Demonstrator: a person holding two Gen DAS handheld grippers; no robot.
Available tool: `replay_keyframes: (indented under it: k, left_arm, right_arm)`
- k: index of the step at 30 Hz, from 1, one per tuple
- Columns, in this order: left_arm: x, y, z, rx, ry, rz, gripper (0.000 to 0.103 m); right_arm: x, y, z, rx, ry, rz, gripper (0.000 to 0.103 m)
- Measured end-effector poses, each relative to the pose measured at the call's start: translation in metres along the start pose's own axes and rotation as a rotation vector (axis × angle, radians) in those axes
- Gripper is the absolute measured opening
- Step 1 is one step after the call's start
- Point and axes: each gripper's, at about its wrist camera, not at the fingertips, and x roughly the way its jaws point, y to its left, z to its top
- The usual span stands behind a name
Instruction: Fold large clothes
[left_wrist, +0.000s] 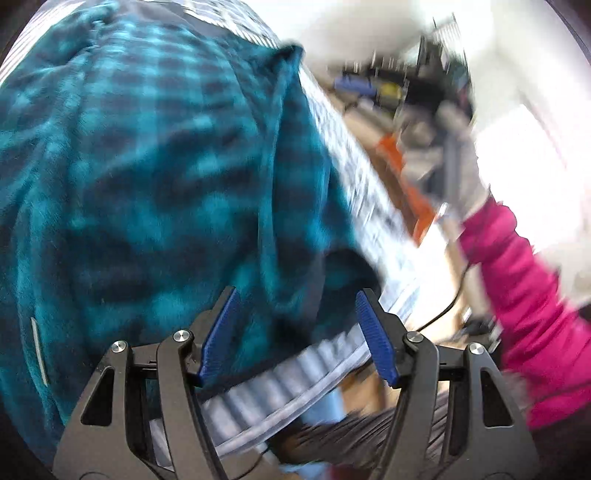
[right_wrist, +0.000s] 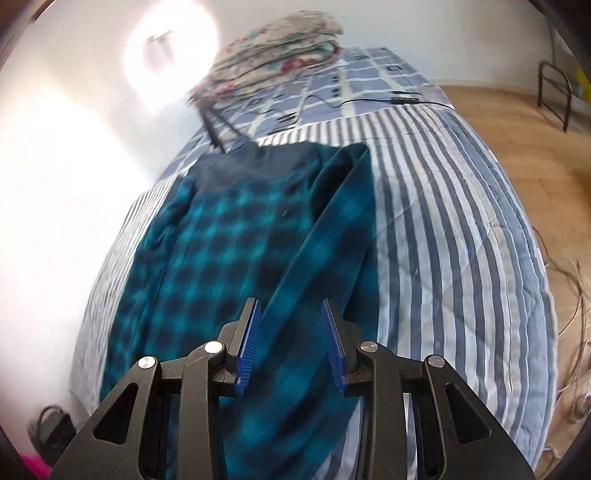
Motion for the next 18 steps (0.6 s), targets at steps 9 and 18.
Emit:
replay_keyframes:
  k: [9,18]
  left_arm:
    - [0.040,0.012,0.021,-0.051,0.081,-0.020,0.044]
    - [0.049,0.003,0.018,0.039,0.069,-0.031,0.003]
  right_arm:
    - [0.053,-0.012,0.054,0.068,0.005,-0.103,0.033]
    - [0.086,-0.027,0.076,0.087,0.023,-0.175,0.007]
